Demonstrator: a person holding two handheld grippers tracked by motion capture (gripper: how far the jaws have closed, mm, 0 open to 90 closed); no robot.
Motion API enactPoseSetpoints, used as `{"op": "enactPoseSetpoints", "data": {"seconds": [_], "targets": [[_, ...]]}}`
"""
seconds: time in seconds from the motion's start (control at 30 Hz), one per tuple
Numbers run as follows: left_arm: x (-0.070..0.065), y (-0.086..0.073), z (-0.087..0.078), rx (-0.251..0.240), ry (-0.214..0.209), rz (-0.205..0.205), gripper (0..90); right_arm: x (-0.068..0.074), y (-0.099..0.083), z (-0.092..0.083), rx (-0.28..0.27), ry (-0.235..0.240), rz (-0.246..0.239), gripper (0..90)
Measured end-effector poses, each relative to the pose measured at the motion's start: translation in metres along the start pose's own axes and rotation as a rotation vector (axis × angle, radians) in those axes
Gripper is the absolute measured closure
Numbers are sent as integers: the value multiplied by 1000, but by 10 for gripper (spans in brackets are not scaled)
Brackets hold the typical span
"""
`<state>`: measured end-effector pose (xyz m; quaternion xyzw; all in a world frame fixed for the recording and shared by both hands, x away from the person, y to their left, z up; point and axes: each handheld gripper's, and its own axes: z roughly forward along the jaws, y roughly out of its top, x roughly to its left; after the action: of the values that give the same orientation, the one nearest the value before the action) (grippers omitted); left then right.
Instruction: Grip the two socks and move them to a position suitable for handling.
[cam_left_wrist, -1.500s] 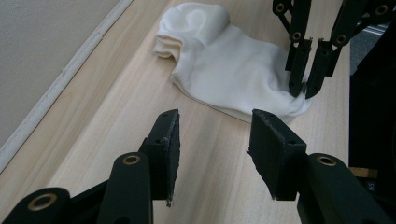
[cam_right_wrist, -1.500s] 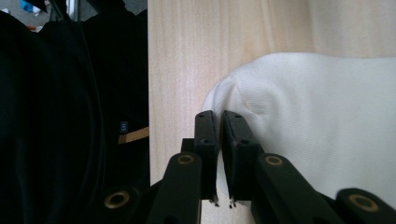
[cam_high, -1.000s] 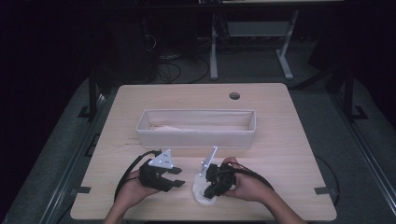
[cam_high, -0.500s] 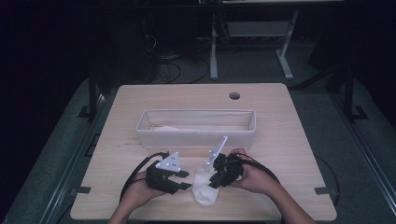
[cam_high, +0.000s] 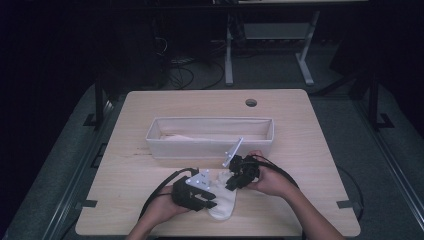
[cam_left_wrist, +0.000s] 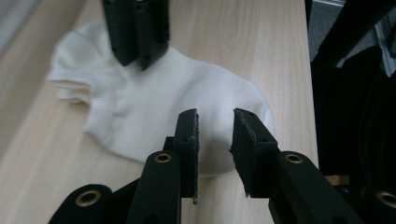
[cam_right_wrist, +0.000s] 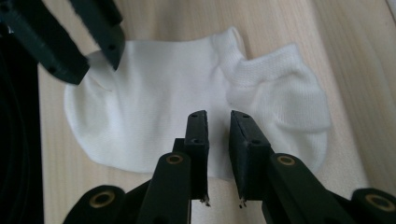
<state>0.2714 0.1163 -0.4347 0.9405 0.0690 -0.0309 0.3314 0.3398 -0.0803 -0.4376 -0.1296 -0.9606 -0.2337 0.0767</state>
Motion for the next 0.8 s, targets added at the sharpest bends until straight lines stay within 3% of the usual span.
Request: {"op": "enactPoseSetpoints", "data": {"seconds": [0.13,0.43,0.5,0.63,0.8], "targets": [[1,2,8,27,-14,0,700,-5,-2,5,15,6,5,769],[0,8,20,52,-29,1,671,-18,-9,2,-19,20,17,791],[0,9,22,52,-31,2,667,-19,-9,1,-15,24,36,790],[0,10,18,25,-23,-2,660,-17,-8,1,-11,13,25,755],[-1,9,10,4,-15,-6,654,-10,-3,-5,-34,5,10,772]]}}
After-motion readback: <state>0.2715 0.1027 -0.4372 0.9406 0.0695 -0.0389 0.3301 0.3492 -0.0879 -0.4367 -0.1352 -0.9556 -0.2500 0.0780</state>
